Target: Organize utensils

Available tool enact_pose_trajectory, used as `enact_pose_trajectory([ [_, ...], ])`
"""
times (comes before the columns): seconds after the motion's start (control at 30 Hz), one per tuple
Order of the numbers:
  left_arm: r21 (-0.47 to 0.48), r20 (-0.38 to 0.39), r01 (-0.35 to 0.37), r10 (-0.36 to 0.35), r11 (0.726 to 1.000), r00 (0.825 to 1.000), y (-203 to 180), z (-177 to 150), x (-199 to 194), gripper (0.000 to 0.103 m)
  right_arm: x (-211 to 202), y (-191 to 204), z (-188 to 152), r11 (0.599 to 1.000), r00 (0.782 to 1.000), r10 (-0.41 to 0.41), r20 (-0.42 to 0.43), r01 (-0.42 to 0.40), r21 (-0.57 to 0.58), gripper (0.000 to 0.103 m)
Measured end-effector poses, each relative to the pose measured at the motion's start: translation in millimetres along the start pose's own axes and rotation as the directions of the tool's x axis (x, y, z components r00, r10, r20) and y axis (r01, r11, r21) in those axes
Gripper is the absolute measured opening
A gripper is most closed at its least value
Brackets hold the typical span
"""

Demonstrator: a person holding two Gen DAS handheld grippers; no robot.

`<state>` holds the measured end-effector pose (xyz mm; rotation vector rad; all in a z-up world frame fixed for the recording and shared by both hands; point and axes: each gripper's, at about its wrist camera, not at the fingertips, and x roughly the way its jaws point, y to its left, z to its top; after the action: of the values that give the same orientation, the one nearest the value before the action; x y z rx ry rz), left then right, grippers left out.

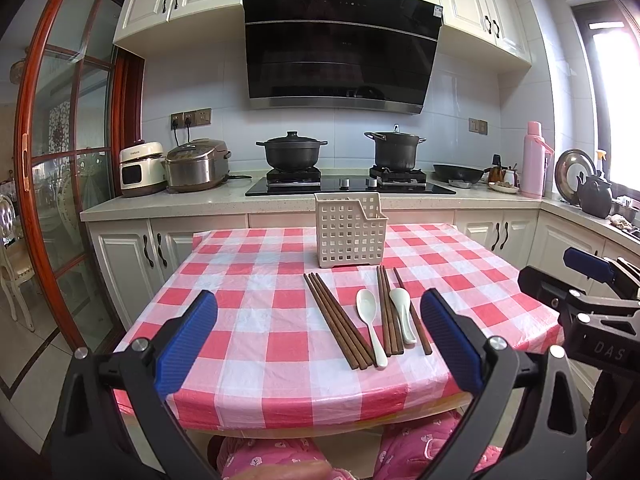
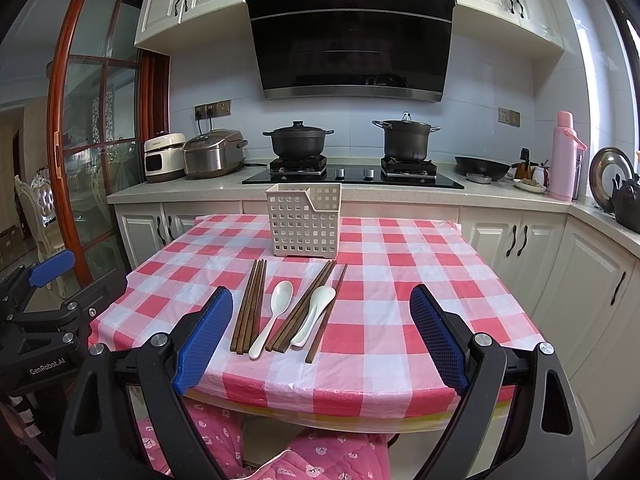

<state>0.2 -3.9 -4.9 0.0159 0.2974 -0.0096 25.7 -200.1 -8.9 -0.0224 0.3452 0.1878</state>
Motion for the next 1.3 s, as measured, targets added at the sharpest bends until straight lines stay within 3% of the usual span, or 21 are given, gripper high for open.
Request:
enact_pose_trajectory([
  [1.3,-0.003,0.000,0.001,-0.001,1.000,1.000,0.4,-1.0,1.0,0.098,-3.8,2.1,4.2,1.000,1.000,0.009,0.003,-0.009,0.008,0.085],
])
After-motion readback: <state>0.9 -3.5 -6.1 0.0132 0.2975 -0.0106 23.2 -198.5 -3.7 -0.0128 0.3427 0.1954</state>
